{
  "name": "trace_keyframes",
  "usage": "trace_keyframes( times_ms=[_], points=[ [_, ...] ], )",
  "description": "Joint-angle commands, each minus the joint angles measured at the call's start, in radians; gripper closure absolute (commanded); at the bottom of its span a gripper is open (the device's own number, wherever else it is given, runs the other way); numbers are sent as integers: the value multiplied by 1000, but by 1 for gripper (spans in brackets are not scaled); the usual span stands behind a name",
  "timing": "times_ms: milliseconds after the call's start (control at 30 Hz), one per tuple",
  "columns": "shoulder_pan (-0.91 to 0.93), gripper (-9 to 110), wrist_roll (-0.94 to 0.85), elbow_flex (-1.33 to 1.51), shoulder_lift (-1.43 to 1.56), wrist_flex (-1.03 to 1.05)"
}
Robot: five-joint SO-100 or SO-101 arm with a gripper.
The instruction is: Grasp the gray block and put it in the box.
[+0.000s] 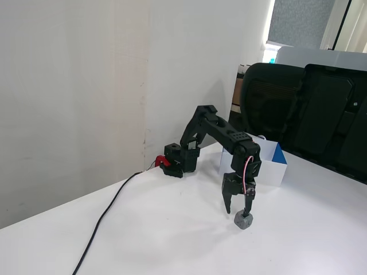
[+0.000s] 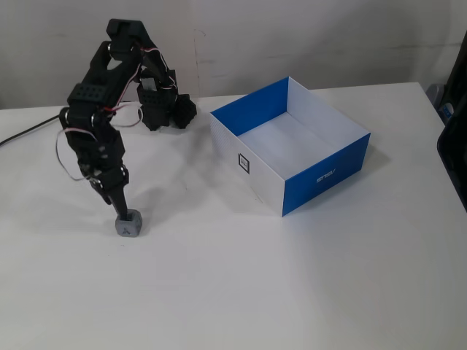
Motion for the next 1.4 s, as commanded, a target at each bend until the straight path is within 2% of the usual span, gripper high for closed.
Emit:
trace_keyframes(
  times_ms=[0, 300, 633, 1000, 1367],
  points=[
    [2, 83, 18, -71, 9, 8],
    [2, 84, 23, -83, -26, -5],
    [-2, 101, 57, -115, -57, -20],
    [-9, 101, 89, -137, -83, -25],
    [37, 101, 178, -397, -67, 146]
  ],
)
